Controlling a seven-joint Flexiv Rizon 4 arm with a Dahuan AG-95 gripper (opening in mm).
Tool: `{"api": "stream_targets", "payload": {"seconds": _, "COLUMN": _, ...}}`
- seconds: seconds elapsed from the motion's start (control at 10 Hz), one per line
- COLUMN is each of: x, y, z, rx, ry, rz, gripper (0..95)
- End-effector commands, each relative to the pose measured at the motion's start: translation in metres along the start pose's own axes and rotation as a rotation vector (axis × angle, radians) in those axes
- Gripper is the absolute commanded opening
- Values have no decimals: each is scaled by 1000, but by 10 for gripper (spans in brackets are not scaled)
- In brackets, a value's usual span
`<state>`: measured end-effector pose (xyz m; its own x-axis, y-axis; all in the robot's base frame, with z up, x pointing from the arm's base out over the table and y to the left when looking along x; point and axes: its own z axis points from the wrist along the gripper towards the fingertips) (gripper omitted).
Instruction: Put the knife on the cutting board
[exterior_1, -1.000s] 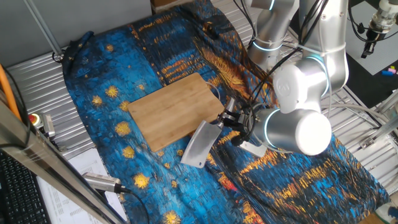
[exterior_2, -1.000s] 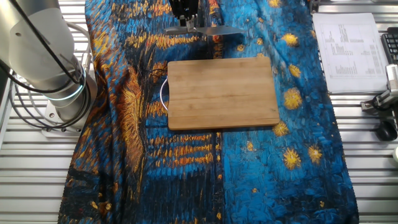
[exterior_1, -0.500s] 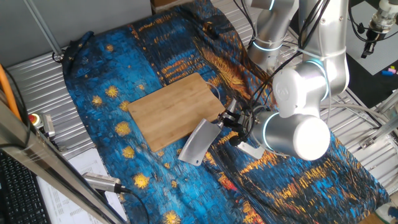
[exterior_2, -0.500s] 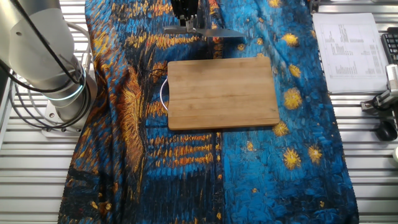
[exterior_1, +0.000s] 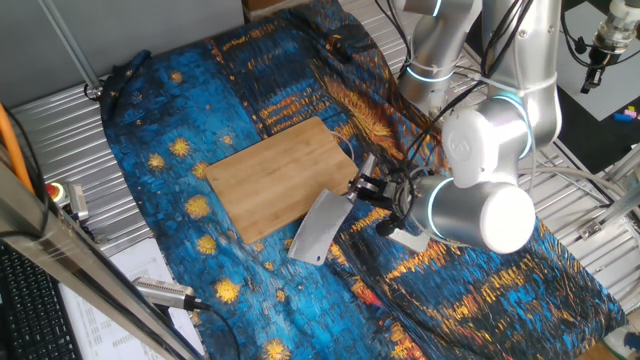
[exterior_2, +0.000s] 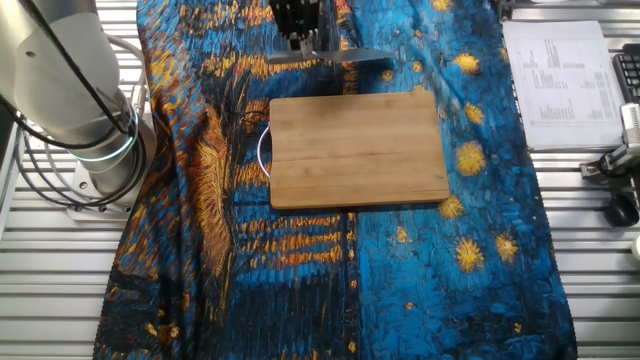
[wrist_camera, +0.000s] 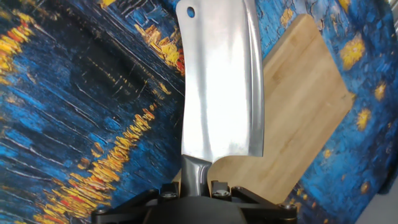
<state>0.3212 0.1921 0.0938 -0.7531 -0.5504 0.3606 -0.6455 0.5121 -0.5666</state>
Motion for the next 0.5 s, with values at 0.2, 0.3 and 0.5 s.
{"api": "stream_targets", "payload": {"seconds": 0.2, "x": 10, "y": -7, "z": 5, "rx": 9, "ry": 3, "rz": -5, "gripper": 0}}
{"api": "stream_targets", "payload": {"seconds": 0.3, "x": 16, "y": -10, "z": 9, "rx": 17, "ry": 1, "rz": -11, "gripper": 0}}
{"api": "stream_targets", "payload": {"seconds": 0.5, "x": 24, "y": -15, "z": 14, "rx": 24, "ry": -8, "rz": -17, "gripper": 0}}
